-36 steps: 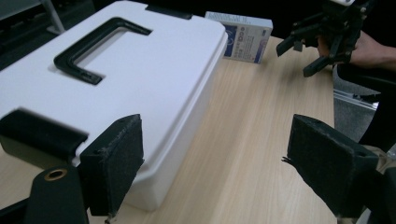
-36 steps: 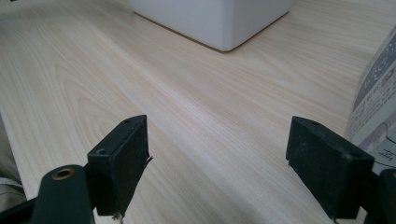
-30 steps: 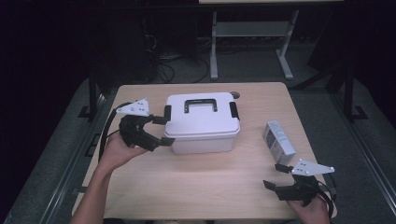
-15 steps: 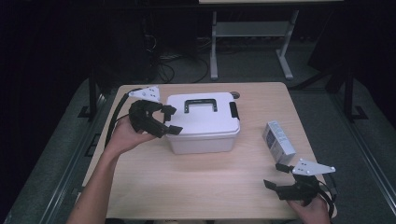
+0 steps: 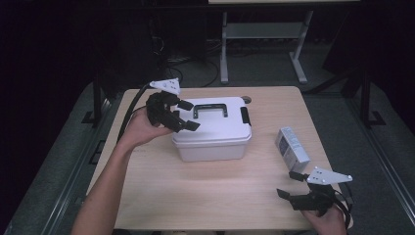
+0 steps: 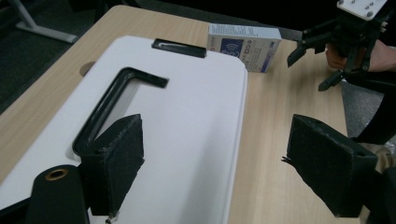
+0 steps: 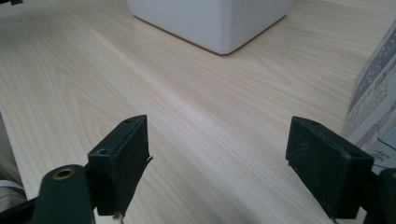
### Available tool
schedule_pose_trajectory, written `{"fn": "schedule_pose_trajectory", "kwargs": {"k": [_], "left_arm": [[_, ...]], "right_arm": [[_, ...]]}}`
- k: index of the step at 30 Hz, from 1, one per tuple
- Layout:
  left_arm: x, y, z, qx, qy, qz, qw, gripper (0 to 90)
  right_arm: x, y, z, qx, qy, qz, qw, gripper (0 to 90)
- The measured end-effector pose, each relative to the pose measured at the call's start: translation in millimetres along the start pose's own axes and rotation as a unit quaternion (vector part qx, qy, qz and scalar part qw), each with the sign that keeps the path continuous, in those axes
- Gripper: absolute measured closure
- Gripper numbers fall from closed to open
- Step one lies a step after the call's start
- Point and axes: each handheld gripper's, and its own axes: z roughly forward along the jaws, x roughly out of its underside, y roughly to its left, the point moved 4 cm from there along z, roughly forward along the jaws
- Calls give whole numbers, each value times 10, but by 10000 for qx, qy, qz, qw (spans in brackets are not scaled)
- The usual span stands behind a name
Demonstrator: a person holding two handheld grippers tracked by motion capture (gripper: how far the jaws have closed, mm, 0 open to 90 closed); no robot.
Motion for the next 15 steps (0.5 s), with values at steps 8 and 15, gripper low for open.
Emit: {"fn": "schedule_pose_trajectory", "kwargs": {"k": [8,15], "left_arm": [[-151,115,134,68,240,14,9997,187],[-258,260,276,185,425,53,9989,191]], "right_arm": [[3,-4,2,-15,-1,13,10000,205],[7,-9,12,-23,17,0,10000,204]]}}
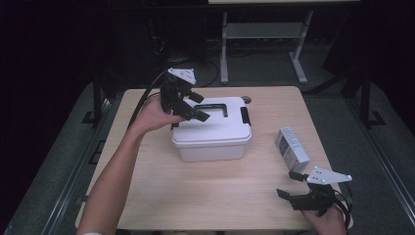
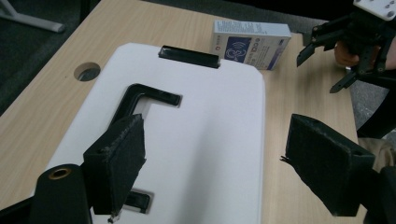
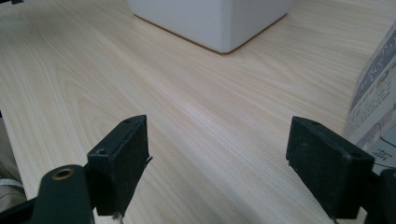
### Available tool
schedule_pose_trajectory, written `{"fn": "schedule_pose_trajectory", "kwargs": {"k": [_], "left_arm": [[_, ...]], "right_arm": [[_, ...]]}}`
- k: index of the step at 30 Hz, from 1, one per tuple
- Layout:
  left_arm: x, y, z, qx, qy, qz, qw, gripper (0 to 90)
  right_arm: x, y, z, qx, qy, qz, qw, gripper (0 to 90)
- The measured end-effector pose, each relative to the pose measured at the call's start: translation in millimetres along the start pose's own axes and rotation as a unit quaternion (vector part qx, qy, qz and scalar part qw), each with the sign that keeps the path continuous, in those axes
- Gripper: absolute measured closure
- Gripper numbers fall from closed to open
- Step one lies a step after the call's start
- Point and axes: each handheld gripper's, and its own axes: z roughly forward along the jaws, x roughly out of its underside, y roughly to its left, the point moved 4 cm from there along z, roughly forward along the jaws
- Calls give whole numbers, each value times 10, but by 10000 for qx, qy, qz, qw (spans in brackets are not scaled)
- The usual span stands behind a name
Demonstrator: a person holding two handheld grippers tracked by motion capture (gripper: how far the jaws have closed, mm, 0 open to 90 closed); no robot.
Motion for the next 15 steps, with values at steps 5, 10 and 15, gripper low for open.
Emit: {"fn": "schedule_pose_trajectory", "kwargs": {"k": [5,10,15], "left_arm": [[12,146,84,144,36,-100,9998,227],[68,284,179,130,249,-239,9993,220],[34,383,276,214,346,-348,9986,226]], "right_arm": [[2,7,1,21,14,-14,10000,204],[3,10,10,50,44,-46,10000,203],[3,7,5,56,37,-16,10000,203]]}}
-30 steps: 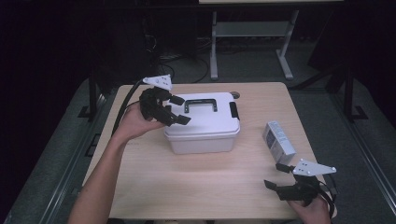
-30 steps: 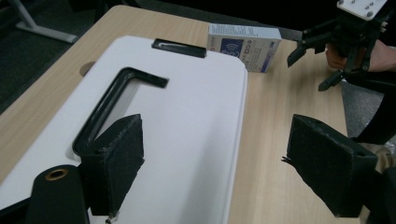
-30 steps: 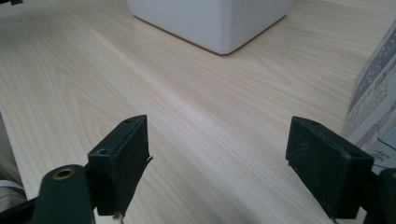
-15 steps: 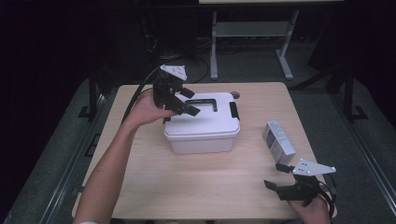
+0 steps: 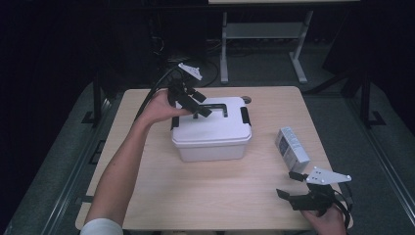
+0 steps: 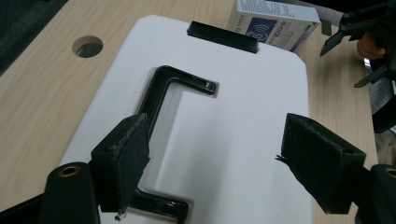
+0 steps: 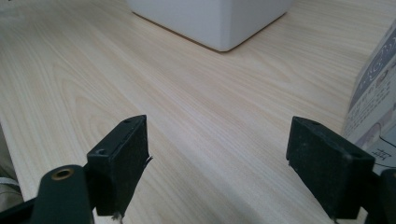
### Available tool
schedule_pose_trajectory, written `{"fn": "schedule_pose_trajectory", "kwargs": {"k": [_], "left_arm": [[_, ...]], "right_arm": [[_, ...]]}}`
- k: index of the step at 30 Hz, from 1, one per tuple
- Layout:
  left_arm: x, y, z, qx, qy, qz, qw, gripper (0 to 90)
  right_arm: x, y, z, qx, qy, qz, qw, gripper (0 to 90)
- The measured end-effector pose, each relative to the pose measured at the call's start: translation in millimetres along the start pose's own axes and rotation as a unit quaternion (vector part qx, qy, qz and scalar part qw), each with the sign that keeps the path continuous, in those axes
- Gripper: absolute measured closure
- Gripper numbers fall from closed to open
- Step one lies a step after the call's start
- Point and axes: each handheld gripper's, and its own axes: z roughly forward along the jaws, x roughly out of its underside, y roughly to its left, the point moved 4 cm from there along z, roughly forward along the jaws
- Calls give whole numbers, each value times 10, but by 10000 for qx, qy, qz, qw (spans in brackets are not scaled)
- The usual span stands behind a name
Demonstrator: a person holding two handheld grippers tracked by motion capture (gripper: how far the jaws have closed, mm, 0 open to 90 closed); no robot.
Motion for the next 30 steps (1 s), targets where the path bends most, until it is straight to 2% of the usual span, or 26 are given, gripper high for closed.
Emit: {"fn": "schedule_pose_trajectory", "kwargs": {"k": [3,4,11,17,19,23,29,30], "left_arm": [[-18,40,29,61,-67,-47,9999,234],[-19,93,80,36,139,-132,9998,227],[-9,210,180,128,288,-258,9992,277],[32,331,192,216,187,-564,9980,277],[48,347,207,277,243,-595,9975,279],[73,369,243,266,342,-620,9971,267],[75,381,266,378,307,-662,9966,289],[86,374,276,430,390,-660,9961,299]], "right_arm": [[0,1,2,5,-6,3,10000,203],[-3,-1,-1,8,-9,7,10000,203],[-7,3,-10,-20,-47,5,10000,203],[-10,7,-9,-60,-68,-11,10000,203],[-11,4,-11,-79,-81,-12,9999,203],[-11,3,-11,-103,-91,-4,9999,205],[-10,4,-13,-111,-94,-7,9999,206],[-10,4,-15,-105,-103,-3,9999,206]]}}
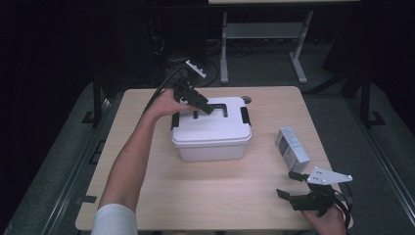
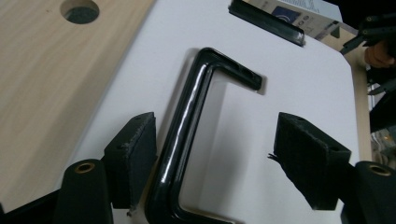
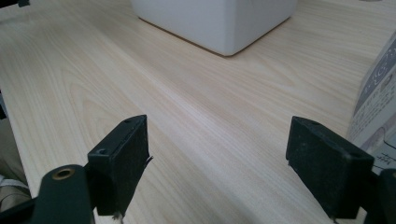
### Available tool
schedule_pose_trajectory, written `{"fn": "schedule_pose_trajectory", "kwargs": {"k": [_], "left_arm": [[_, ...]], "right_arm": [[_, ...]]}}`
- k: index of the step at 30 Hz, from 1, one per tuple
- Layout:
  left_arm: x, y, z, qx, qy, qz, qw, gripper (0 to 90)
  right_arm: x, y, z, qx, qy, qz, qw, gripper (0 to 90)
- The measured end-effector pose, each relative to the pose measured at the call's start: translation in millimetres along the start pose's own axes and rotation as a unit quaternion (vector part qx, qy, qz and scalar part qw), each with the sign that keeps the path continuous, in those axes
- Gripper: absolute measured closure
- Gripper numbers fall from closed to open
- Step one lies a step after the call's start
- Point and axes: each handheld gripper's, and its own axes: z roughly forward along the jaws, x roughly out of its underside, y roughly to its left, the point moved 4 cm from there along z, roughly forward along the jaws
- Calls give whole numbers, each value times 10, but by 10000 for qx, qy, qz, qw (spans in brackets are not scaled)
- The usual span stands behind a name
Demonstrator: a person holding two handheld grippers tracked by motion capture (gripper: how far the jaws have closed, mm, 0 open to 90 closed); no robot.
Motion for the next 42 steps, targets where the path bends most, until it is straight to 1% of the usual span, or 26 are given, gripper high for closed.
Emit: {"fn": "schedule_pose_trajectory", "kwargs": {"k": [3,6,10,12,13,16,22,23,24,27,28,29,32,34,36,37,38,39,40,42], "left_arm": [[5,-5,-3,0,25,-19,10000,299],[9,-6,-10,45,36,-54,10000,298],[12,-12,-25,51,36,-5,10000,301],[9,-24,-41,66,-6,-19,10000,305],[7,-27,-54,66,-8,14,10000,305],[-5,-54,-96,123,-97,24,9999,307],[-20,-151,-195,164,-205,201,9995,329],[-20,-151,-195,164,-205,201,9995,337],[-24,-189,-226,198,-235,278,9991,349],[-23,-221,-244,208,-165,331,9991,359],[-13,-258,-229,274,-76,349,9990,380],[-4,-272,-211,258,-10,392,9989,398],[11,-285,-162,139,127,397,9990,400],[13,-287,-134,65,227,460,9987,446],[8,-291,-117,17,264,488,9985,492],[8,-291,-117,17,264,488,9985,528],[-1,-295,-110,-40,261,554,9981,553],[-1,-295,-110,-40,261,554,9981,565],[-7,-294,-105,-95,244,545,9982,575],[-9,-295,-105,-157,295,560,9979,603]], "right_arm": [[-2,-2,-3,-14,-19,14,10000,206],[-2,-4,-6,-17,-29,15,10000,206],[-2,-5,-5,-27,-36,23,10000,206],[-1,-6,-4,-22,-28,27,10000,206],[-1,-9,-3,-26,-28,31,10000,206],[-2,-11,-3,-31,-31,44,10000,206],[0,-8,0,-41,-8,62,10000,206],[0,-7,0,-39,-3,61,10000,206],[1,-6,1,-41,-1,59,10000,207],[1,-5,1,-48,1,65,10000,208],[1,-4,0,-55,-4,64,10000,209],[1,-2,0,-57,-2,62,10000,209],[1,1,3,-64,3,34,10000,209],[1,6,0,-61,3,39,10000,209],[1,8,-3,-59,-4,48,10000,209],[1,8,-3,-59,-4,48,10000,209],[0,9,-3,-63,-5,47,10000,209],[0,9,-3,-63,-5,47,10000,209],[1,9,1,-62,1,42,10000,209],[3,9,6,-80,29,37,10000,209]]}}
